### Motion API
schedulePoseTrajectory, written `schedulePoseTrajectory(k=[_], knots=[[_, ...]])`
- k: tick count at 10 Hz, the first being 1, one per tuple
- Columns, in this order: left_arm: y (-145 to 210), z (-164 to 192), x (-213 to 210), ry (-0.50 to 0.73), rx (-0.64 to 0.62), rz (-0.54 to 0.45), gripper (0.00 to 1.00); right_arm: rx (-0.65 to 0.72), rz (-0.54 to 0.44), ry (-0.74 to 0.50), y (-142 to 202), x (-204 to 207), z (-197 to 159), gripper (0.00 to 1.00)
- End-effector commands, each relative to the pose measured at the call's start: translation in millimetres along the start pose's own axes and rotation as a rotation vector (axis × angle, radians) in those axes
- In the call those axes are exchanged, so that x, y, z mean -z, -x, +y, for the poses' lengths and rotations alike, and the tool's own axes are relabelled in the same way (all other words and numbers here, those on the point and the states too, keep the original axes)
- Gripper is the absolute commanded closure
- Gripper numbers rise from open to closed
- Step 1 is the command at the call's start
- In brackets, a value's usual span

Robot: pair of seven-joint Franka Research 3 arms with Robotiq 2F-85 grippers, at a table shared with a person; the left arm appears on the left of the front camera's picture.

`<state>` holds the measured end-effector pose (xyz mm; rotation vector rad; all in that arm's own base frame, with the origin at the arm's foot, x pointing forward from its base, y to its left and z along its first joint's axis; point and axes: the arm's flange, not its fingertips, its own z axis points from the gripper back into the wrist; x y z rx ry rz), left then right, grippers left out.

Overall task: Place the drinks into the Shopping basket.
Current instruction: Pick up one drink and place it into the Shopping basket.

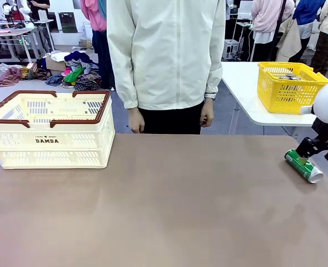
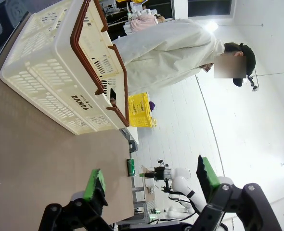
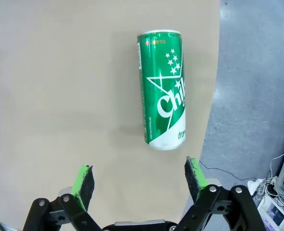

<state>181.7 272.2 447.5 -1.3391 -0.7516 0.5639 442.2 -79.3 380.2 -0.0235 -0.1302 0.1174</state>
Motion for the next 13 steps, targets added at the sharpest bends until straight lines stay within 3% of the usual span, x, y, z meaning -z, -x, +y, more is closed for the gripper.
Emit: schedulePoseTrajectory(k=[1, 3, 7, 13], knots=[[-1.0, -0.6, -0.6, 0.016, 0.016, -0.001, 0.00, -0.030, 0.090, -0.038, -22.6, 0.6, 5.6, 0.00], [-1.0, -0.6, -0.6, 0.016, 0.016, -0.001, 0.00, -0.024, 0.145, -0.045, -34.1, 12.0, 4.9, 0.00], [-1.0, -0.6, -0.6, 0.016, 0.016, -0.001, 0.00, 0.071, 0.107, 0.027, -47.6, 34.5, -14.7, 0.00], [-1.0, -0.6, -0.6, 0.016, 0.016, -0.001, 0.00, 0.168, 0.102, -0.097, -67.1, 83.0, -51.6, 0.00]])
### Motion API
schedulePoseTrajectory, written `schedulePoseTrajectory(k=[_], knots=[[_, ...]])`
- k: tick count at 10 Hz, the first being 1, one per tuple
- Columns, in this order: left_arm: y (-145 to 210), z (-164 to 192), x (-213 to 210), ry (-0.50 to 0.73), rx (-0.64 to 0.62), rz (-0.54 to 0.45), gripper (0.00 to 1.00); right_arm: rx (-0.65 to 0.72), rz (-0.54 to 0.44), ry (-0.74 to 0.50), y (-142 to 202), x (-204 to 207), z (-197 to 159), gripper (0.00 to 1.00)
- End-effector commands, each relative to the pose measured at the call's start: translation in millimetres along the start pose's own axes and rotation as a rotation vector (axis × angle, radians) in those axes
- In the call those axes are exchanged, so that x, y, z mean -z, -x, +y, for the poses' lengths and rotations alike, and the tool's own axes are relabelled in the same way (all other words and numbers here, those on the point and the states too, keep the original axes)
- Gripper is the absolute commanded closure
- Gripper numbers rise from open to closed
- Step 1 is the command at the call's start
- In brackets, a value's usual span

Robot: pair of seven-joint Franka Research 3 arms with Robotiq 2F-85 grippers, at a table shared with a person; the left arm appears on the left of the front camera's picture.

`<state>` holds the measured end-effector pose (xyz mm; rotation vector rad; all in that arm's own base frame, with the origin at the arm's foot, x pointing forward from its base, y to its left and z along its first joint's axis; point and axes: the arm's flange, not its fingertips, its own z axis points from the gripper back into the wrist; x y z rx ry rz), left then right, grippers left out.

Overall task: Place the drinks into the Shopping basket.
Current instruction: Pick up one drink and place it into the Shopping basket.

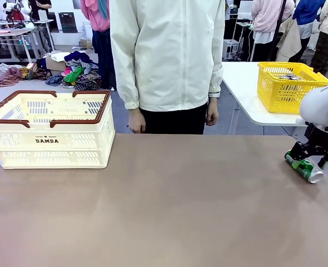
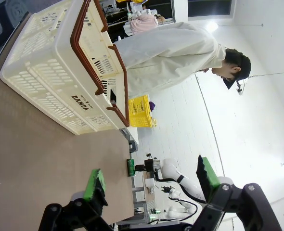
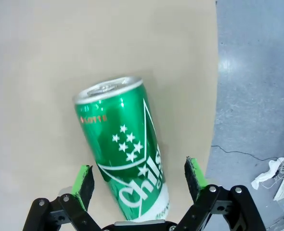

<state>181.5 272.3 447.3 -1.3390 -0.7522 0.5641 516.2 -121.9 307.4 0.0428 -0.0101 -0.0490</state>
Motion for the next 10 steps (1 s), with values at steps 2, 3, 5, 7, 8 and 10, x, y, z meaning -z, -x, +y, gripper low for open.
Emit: schedulePoseTrajectory(k=[2, 3, 5, 7, 8, 10], knots=[[-1.0, -0.7, -0.3, 0.016, 0.016, -0.001, 0.00, 0.023, -0.007, -0.036, -10.4, 5.8, -0.2, 0.00], [-1.0, -0.7, -0.3, 0.016, 0.016, -0.001, 0.00, 0.038, 0.003, -0.033, -11.3, 7.5, -0.8, 0.60], [-1.0, -0.7, -0.3, 0.016, 0.016, -0.001, 0.00, 0.032, 0.016, -0.027, -10.2, 10.2, 2.2, 1.00], [-1.0, -0.7, -0.3, 0.016, 0.016, -0.001, 0.00, 0.031, 0.014, -0.028, -9.1, 10.7, 2.0, 1.00], [-1.0, -0.7, -0.3, 0.016, 0.016, -0.001, 0.00, 0.031, 0.015, -0.034, -8.6, 11.3, 1.6, 1.00], [-1.0, -0.7, -0.3, 0.016, 0.016, -0.001, 0.00, 0.032, 0.011, -0.035, -7.5, 6.9, 3.3, 1.00]])
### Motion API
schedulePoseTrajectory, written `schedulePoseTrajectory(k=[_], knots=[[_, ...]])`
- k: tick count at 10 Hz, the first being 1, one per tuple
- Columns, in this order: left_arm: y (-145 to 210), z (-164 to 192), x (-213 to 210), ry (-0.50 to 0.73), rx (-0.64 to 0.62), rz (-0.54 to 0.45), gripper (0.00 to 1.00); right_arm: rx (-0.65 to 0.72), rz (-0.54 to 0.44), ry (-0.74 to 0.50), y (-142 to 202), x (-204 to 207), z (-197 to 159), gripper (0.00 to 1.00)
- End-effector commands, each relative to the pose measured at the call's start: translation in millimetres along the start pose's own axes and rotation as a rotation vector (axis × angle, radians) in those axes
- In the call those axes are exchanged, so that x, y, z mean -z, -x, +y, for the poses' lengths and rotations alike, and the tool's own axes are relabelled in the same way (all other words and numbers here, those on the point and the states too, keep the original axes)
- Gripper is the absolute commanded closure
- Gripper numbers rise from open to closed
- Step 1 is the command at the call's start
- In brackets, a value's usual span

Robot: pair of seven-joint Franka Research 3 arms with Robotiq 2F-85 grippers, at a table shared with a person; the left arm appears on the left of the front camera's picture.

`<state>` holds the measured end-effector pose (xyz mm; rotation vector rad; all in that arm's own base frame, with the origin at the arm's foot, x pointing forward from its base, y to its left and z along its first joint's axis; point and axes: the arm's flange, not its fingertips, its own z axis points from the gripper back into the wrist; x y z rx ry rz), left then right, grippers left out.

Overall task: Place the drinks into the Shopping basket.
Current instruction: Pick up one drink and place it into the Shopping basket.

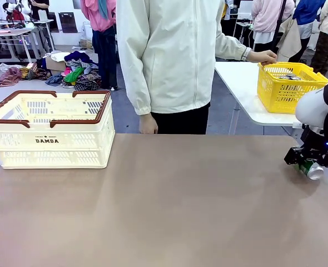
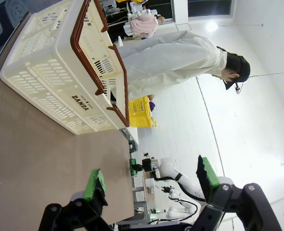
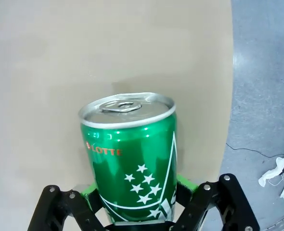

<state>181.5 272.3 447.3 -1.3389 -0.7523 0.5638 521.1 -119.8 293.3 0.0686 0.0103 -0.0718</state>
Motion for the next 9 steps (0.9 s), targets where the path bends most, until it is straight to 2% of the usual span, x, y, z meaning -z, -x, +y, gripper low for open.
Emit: schedulePoseTrajectory(k=[1, 3, 5, 6, 7, 8, 9], knots=[[-1.1, -0.8, -0.3, 0.016, 0.016, -0.001, 0.00, 0.005, -0.016, -0.024, -1.4, -19.7, 7.8, 1.00], [-1.1, -0.8, -0.3, 0.016, 0.016, -0.001, 0.00, -0.015, -0.044, -0.056, 15.1, -72.5, 40.2, 1.00], [-1.1, -0.8, -0.3, 0.016, 0.016, -0.001, 0.00, -0.057, -0.085, -0.105, 79.9, -150.2, 90.4, 1.00], [-1.1, -0.8, -0.3, 0.016, 0.016, -0.001, 0.00, -0.131, -0.082, -0.122, 130.2, -173.6, 111.8, 1.00], [-1.1, -0.8, -0.3, 0.016, 0.016, -0.001, 0.00, -0.231, -0.086, -0.121, 177.5, -183.1, 126.1, 1.00], [-1.1, -0.8, -0.3, 0.016, 0.016, -0.001, 0.00, -0.270, -0.092, -0.131, 209.8, -183.4, 130.8, 1.00], [-1.1, -0.8, -0.3, 0.016, 0.016, -0.001, 0.00, -0.241, -0.164, -0.181, 224.9, -180.5, 125.1, 1.00]])
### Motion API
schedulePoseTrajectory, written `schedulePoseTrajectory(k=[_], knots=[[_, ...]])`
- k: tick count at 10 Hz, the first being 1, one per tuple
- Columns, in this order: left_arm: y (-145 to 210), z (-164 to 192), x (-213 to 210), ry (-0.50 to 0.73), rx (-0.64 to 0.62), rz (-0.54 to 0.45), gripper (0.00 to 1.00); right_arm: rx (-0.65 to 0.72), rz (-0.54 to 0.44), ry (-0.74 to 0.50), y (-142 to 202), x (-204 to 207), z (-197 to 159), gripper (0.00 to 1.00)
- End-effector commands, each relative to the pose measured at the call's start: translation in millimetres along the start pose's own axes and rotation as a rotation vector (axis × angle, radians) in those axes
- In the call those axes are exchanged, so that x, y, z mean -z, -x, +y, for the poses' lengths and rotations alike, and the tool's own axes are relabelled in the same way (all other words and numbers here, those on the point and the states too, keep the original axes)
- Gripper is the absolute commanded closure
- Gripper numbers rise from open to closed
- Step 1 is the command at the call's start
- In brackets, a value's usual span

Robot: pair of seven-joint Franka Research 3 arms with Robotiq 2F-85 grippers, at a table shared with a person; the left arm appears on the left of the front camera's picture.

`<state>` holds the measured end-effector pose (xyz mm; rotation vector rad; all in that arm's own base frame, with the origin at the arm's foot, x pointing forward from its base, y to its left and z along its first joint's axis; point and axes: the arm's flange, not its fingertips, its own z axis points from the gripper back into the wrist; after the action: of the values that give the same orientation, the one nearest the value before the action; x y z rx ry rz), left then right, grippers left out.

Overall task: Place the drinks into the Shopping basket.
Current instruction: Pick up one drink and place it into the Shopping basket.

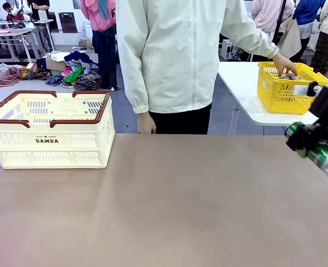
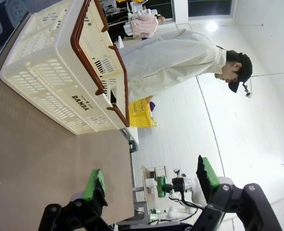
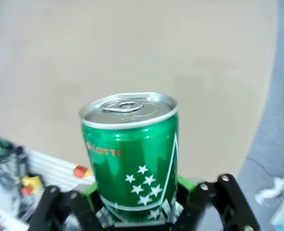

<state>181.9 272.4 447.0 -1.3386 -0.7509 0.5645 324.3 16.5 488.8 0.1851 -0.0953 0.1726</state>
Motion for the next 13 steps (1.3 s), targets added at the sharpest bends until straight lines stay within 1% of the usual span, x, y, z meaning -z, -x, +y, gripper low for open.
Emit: schedulePoseTrajectory(k=[1, 3, 4, 5, 6, 7, 8, 9, 10, 11, 12, 13], knots=[[-0.8, -1.1, -0.6, 0.017, 0.017, -0.001, 0.00, 0.023, 0.029, 0.017, -34.8, 4.2, -14.4, 1.00], [-0.8, -1.1, -0.6, 0.017, 0.017, -0.001, 0.00, 0.023, 0.029, 0.017, -34.8, 4.2, -14.4, 1.00], [-0.8, -1.1, -0.6, 0.017, 0.017, -0.001, 0.00, 0.003, 0.008, 0.003, 1.9, 5.0, -1.9, 1.00], [-0.8, -1.1, -0.6, 0.017, 0.017, -0.001, 0.00, -0.124, 0.031, -0.070, -13.0, 34.2, 35.5, 1.00], [-0.8, -1.1, -0.6, 0.017, 0.017, -0.001, 0.00, -0.120, 0.026, 0.005, -26.9, 57.4, 90.7, 1.00], [-0.8, -1.1, -0.6, 0.017, 0.017, -0.001, 0.00, -0.131, 0.009, 0.030, -33.9, 78.4, 148.2, 1.00], [-0.8, -1.1, -0.6, 0.017, 0.017, -0.001, 0.00, -0.112, 0.005, 0.002, -38.4, 107.7, 208.1, 1.00], [-0.8, -1.1, -0.6, 0.017, 0.017, -0.001, 0.00, -0.145, 0.004, -0.031, -40.0, 134.8, 248.5, 1.00], [-0.8, -1.1, -0.6, 0.017, 0.017, -0.001, 0.00, -0.152, 0.007, -0.061, -43.4, 161.1, 279.9, 1.00], [-0.8, -1.1, -0.6, 0.017, 0.017, -0.001, 0.00, -0.169, 0.036, -0.082, -41.1, 185.9, 307.6, 1.00], [-0.8, -1.1, -0.6, 0.017, 0.017, -0.001, 0.00, -0.217, 0.084, -0.097, -31.9, 209.2, 327.8, 1.00], [-0.8, -1.1, -0.6, 0.017, 0.017, -0.001, 0.00, -0.207, 0.107, -0.135, -24.1, 221.7, 335.4, 1.00]])
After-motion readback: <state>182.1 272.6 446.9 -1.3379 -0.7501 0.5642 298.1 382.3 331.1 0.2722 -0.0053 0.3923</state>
